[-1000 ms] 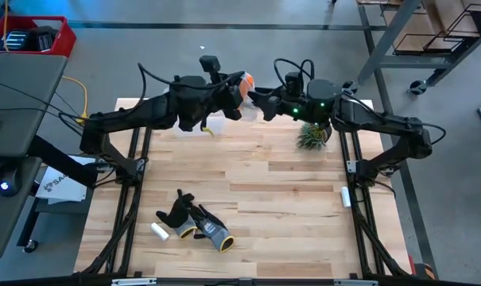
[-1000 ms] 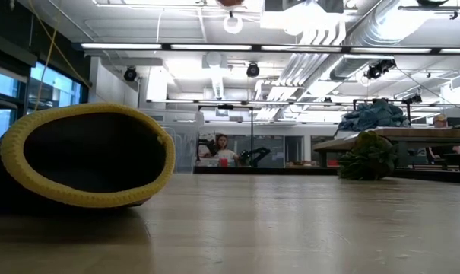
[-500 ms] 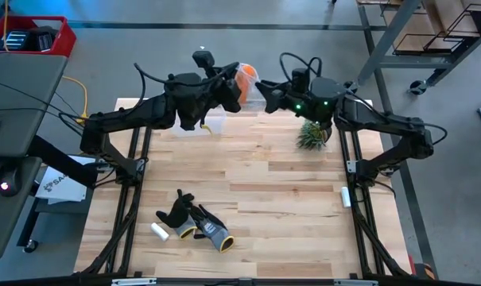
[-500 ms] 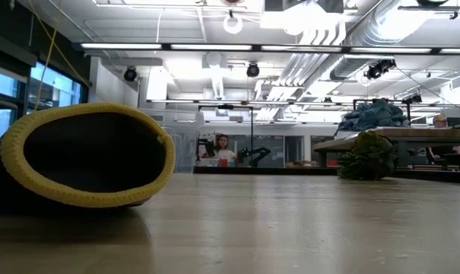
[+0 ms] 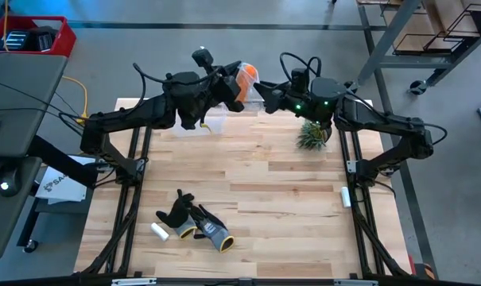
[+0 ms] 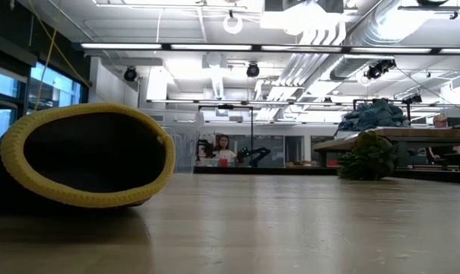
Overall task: Roll bandage
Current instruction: Put the transparent zip bag into the transparent bin
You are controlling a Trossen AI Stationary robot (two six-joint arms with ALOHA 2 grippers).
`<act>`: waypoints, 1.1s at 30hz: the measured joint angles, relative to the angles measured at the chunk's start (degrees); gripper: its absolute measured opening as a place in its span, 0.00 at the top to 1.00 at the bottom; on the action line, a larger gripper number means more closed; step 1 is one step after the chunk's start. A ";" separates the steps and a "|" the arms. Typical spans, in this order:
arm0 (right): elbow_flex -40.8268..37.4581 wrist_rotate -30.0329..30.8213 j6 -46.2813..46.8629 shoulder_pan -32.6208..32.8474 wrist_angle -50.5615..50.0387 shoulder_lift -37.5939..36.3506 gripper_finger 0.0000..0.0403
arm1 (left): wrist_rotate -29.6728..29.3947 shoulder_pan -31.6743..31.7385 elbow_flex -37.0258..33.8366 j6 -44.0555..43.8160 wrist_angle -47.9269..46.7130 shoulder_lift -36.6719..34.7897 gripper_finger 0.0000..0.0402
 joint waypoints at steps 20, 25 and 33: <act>0.00 -1.39 -1.39 -1.34 1.06 0.10 0.97 | 2.47 -0.02 0.00 -3.91 0.40 0.10 1.00; 0.00 -0.41 -1.10 -1.34 0.96 -0.07 0.99 | 1.84 -0.34 0.00 -1.24 -1.49 0.04 1.00; 0.00 -0.75 -2.58 -1.77 -1.32 -3.10 1.00 | 2.47 -0.38 0.00 -10.29 -13.67 -1.92 0.96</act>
